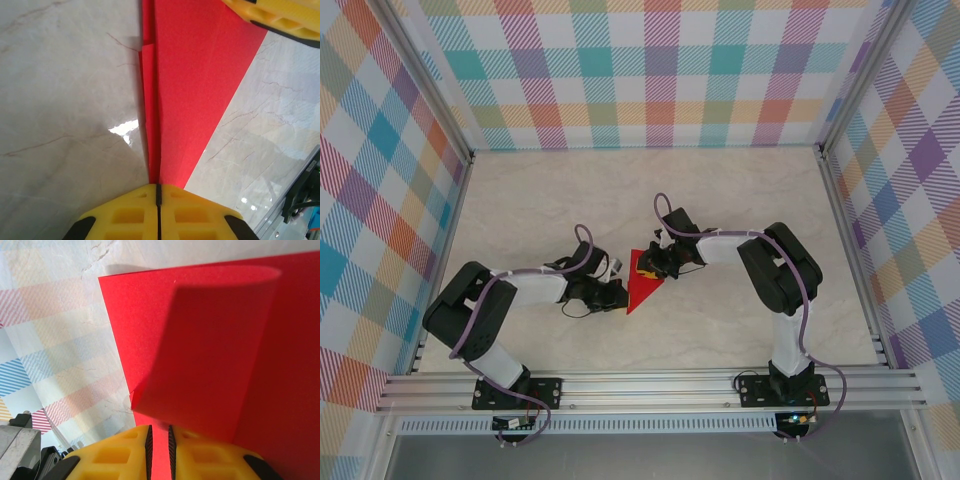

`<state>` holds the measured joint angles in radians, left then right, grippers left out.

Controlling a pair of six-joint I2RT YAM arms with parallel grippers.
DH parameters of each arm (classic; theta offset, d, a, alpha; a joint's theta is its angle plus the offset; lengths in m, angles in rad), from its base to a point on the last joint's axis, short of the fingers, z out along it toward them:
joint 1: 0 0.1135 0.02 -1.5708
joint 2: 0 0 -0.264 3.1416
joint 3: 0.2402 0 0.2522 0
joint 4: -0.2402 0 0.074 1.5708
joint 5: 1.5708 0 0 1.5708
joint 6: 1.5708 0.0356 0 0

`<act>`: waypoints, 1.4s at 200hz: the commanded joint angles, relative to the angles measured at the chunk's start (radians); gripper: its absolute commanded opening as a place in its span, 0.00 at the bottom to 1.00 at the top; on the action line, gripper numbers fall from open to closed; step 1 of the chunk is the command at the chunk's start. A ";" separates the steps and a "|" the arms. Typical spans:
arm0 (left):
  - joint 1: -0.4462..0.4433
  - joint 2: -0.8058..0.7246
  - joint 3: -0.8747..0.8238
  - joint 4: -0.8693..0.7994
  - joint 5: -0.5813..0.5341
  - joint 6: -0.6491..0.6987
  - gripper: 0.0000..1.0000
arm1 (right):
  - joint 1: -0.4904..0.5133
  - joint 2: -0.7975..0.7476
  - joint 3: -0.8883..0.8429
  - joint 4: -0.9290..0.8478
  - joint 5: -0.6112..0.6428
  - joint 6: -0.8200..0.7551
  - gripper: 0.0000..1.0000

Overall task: Fold a paper plane with a square sheet of paper (pick it up from the middle)
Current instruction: Fourth fold the wing at the center of the table.

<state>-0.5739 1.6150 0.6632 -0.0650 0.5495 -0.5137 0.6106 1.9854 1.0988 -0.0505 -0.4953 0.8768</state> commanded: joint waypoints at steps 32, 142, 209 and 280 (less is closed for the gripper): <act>-0.072 0.092 0.039 -0.301 -0.121 0.064 0.04 | 0.004 0.055 -0.020 -0.096 0.051 -0.024 0.19; -0.176 0.036 0.126 -0.521 -0.329 0.047 0.11 | 0.004 0.053 -0.010 -0.114 0.055 -0.028 0.19; -0.161 -0.291 0.109 -0.438 -0.334 -0.034 0.21 | 0.005 0.055 -0.017 -0.112 0.057 -0.029 0.19; -0.086 -0.224 0.055 0.008 -0.186 -0.168 0.25 | 0.005 0.062 -0.016 -0.105 0.050 -0.025 0.19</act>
<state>-0.6704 1.3216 0.7212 -0.2276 0.3073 -0.6315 0.6106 1.9854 1.1019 -0.0628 -0.4950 0.8700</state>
